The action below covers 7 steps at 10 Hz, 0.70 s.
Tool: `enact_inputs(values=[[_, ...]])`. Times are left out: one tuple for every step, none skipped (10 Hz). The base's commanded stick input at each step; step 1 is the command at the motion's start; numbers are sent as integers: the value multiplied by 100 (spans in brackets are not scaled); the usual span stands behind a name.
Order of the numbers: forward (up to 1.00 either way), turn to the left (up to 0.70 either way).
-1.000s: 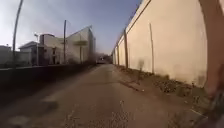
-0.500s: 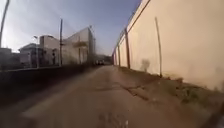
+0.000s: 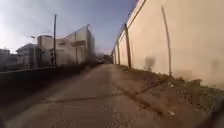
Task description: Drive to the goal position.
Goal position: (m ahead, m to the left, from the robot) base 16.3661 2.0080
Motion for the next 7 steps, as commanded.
enact_inputs(values=[[100, 0], [100, 0], [100, 0], [100, 0], [100, 0], [100, 0], [100, 0]])
